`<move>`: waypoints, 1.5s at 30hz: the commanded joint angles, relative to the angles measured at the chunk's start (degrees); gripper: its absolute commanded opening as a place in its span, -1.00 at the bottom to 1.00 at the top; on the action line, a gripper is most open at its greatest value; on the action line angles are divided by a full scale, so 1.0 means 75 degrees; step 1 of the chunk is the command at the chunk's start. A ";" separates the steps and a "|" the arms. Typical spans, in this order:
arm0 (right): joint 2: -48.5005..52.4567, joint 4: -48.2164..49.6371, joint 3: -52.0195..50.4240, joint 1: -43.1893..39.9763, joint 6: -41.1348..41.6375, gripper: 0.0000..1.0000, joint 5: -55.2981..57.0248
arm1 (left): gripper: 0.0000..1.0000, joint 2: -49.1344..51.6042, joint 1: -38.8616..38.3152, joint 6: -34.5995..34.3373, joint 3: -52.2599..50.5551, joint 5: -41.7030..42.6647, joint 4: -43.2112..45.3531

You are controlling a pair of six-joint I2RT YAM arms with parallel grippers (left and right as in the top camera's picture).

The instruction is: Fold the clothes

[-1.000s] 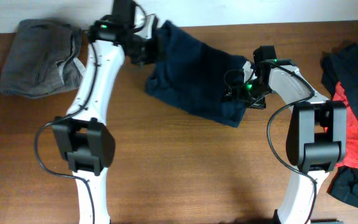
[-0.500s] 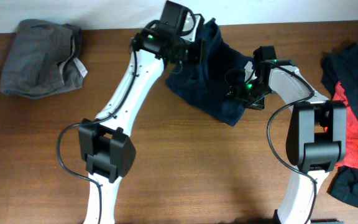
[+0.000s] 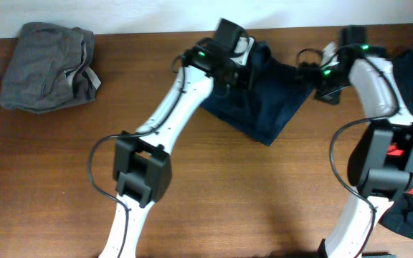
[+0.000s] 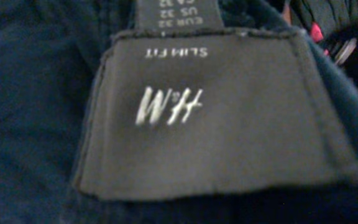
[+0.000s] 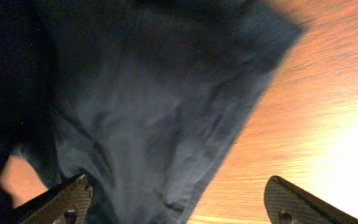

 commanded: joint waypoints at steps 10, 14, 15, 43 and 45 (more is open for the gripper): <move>-0.0044 -0.0460 0.0321 -0.0198 -0.0358 0.96 -0.0038 | -0.03 0.0487 -0.1110 -0.0061 0.0175 0.0058 0.0309; -0.0061 -0.0501 0.0344 -0.0248 -0.0411 0.99 -0.0038 | 0.31 0.0490 -0.1128 0.0114 0.0175 0.0061 0.0280; -0.0067 -0.0536 0.0373 -0.0280 -0.0411 0.98 -0.0035 | 0.39 0.0490 -0.1125 0.0111 0.0175 0.0070 0.0274; -0.0927 -0.1358 -0.1183 0.0813 0.0714 0.98 -0.0577 | 0.67 0.0393 0.2457 0.1189 0.2445 0.0035 -0.3179; -0.0927 -0.0848 -0.1749 0.0743 0.1335 0.94 -0.0554 | 0.68 0.0393 0.2541 0.1413 0.2445 0.0032 -0.3276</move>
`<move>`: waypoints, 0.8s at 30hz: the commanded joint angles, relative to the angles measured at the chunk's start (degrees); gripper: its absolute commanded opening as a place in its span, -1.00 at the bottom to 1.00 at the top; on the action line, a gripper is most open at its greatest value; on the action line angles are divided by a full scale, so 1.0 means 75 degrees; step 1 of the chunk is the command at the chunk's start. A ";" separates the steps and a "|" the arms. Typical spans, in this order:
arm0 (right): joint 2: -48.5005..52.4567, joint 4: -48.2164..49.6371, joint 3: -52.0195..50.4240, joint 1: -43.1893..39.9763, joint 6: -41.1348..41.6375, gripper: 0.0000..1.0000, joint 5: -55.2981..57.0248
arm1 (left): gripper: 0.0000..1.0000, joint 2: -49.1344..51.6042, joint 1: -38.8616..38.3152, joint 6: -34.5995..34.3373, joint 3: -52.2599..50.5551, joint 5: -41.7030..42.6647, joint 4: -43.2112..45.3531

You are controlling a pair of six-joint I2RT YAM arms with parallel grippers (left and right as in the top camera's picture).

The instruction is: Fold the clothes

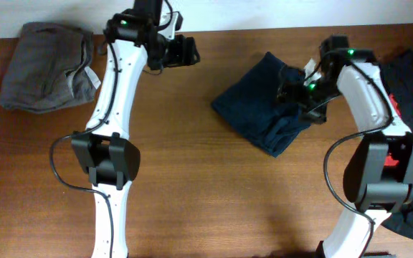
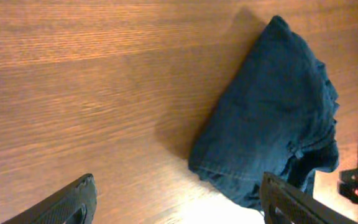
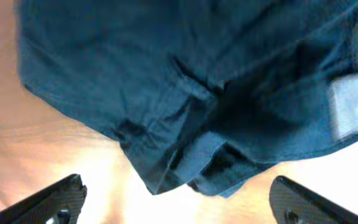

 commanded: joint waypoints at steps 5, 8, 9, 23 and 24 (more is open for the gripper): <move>-0.0029 0.0819 -0.1105 -0.0251 0.1323 0.95 -0.0041 | 0.68 -0.0003 -0.0082 0.0638 0.0076 0.0055 -0.0064; -0.0029 0.1029 -0.1151 -0.0251 0.1317 1.00 -0.0009 | 0.68 -0.0003 -0.0085 0.0638 0.0076 0.0055 -0.0017; -0.0029 0.1183 -0.1151 -0.0251 0.1317 0.99 -0.0009 | 0.68 -0.0003 -0.0090 0.0638 0.0076 0.0055 0.0006; 0.0350 0.2728 -0.1151 -0.0303 0.1687 0.37 0.0580 | 0.68 -0.0003 -0.0102 0.0863 0.0076 0.0058 -0.0143; 0.0353 0.2868 -0.1151 -0.0318 0.1682 0.04 0.0720 | 0.68 -0.0003 -0.0102 0.0863 0.0076 0.0058 -0.0143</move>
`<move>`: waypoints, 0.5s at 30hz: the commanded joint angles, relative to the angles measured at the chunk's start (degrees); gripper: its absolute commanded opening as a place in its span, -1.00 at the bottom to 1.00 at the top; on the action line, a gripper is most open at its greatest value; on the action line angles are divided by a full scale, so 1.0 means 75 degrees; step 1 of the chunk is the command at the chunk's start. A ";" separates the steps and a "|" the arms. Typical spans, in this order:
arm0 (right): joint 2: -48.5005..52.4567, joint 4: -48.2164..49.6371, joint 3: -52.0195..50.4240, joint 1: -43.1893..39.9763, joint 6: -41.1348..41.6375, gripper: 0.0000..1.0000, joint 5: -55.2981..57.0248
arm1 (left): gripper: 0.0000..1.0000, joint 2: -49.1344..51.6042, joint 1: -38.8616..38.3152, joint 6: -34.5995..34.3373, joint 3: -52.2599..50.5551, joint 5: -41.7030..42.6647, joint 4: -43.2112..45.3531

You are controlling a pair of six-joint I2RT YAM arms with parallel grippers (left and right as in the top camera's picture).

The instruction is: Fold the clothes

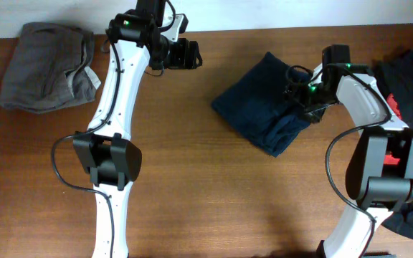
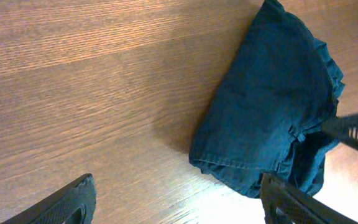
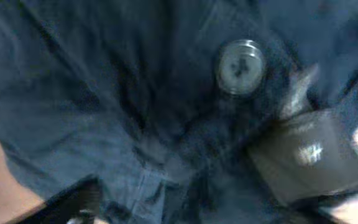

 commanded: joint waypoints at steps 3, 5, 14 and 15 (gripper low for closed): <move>0.0221 0.0766 -0.0009 -0.0163 -0.0184 -0.70 0.0886 | 0.68 -0.0003 -0.0009 0.0198 0.0076 0.0052 -0.0020; 0.0221 0.0970 -0.0009 -0.0227 -0.0306 -0.92 0.1081 | 0.68 -0.0003 -0.0009 0.0198 0.0076 0.0052 -0.0017; 0.0160 0.0906 0.0595 -0.0446 -0.1970 -0.92 0.1891 | 0.69 -0.0003 -0.0009 0.0329 0.0076 0.0052 0.0009; 0.0160 0.0877 0.0720 -0.0434 -0.2267 -0.92 0.1976 | 0.69 -0.0003 -0.0012 0.0405 0.0076 0.0050 0.0017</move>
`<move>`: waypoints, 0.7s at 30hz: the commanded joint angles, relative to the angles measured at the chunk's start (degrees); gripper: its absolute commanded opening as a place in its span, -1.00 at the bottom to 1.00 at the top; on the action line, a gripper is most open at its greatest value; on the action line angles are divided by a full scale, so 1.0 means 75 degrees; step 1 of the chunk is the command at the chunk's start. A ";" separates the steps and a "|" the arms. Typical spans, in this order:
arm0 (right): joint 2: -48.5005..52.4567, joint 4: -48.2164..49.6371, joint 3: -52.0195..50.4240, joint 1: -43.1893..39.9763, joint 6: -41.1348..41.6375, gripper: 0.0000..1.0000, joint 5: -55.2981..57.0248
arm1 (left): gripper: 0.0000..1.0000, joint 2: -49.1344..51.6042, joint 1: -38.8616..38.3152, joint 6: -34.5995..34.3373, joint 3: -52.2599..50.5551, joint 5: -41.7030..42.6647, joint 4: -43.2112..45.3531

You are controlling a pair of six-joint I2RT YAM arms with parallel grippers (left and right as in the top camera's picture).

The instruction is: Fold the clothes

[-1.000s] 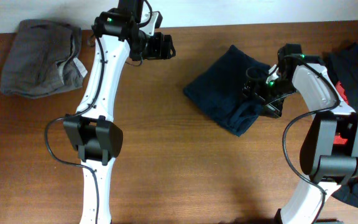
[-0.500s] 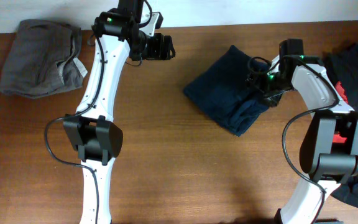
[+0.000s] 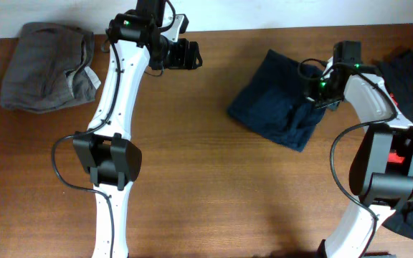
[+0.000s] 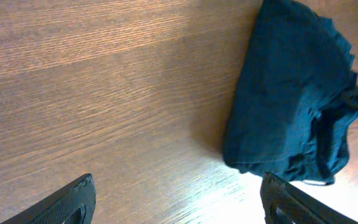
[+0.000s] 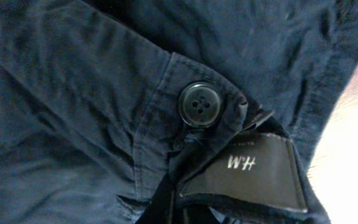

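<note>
A folded navy garment (image 3: 274, 107) lies at the right of centre on the wooden table; the left wrist view shows it (image 4: 291, 106) at its right side. My right gripper (image 3: 320, 92) sits on the garment's right part, shut (image 5: 179, 208) on the navy waistband beside a dark button (image 5: 199, 104) and a grey H&M label (image 5: 247, 168). My left gripper (image 3: 191, 54) hovers at the back, left of the garment. It is open (image 4: 179, 208) over bare wood and holds nothing.
A folded grey garment (image 3: 45, 64) rests at the back left corner. A pile of black and red clothes (image 3: 411, 72) lies at the right edge behind my right arm. The table's back edge (image 3: 264, 30) meets a white wall.
The navy garment and my right gripper on it now lie further right. The waistband button and label are sharper in the right wrist view. The left arm has not moved.
First my left gripper was close over the navy garment's label and my right gripper was open at its right edge. Then the left arm was at the back left, open, with the right gripper open above the garment. Then the right gripper was down on the waistband; now the garment lies further right.
</note>
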 commanded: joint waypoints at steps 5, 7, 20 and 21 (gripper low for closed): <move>0.0029 0.0023 0.0644 0.0012 -0.1874 -0.92 0.2838 | 0.68 -0.0003 -0.0009 0.0443 0.0076 0.0050 0.0015; 0.0047 0.0009 0.0635 -0.0020 -0.1862 -0.83 0.3678 | 0.69 -0.0003 -0.0012 0.0490 0.0076 0.0052 0.0015; -0.0050 -0.1247 0.1955 0.0029 -0.1294 0.50 0.2232 | 0.69 -0.0003 -0.0009 0.0493 0.0076 0.0052 0.0017; -0.0050 -0.1282 0.2177 0.0050 -0.1297 0.27 0.1545 | 0.68 -0.0003 -0.0009 0.0490 0.0076 0.0050 0.0026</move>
